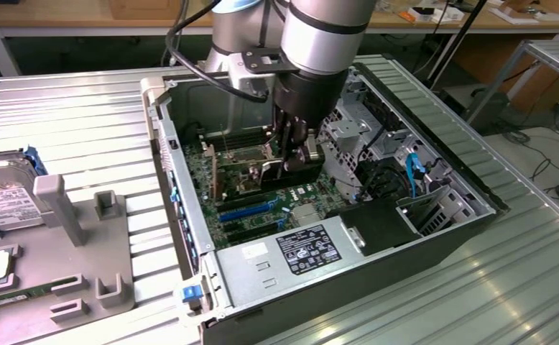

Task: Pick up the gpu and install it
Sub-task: 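Insert the gpu into the slot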

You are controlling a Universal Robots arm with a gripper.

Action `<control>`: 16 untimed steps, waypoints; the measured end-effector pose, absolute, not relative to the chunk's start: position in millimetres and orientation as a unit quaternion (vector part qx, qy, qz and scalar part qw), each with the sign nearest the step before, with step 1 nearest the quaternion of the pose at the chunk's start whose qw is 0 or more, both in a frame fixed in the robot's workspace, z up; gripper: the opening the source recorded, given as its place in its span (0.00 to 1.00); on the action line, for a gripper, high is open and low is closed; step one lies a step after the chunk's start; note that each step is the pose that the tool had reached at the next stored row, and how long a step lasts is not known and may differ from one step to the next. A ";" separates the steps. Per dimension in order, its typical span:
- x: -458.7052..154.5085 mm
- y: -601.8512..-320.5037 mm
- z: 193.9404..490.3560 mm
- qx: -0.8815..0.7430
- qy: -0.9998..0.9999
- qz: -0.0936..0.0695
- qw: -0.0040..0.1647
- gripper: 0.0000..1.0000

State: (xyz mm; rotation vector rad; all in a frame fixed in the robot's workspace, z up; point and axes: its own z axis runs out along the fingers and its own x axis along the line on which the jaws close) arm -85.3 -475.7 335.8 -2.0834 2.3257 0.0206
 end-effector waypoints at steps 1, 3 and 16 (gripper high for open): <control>-85.3 -475.7 335.8 -0.667 0.745 0.007 0.010 0.27; -85.2 -475.6 333.6 -0.667 0.745 0.007 0.010 0.27; -97.9 -475.5 304.1 -0.667 0.745 0.004 0.013 0.27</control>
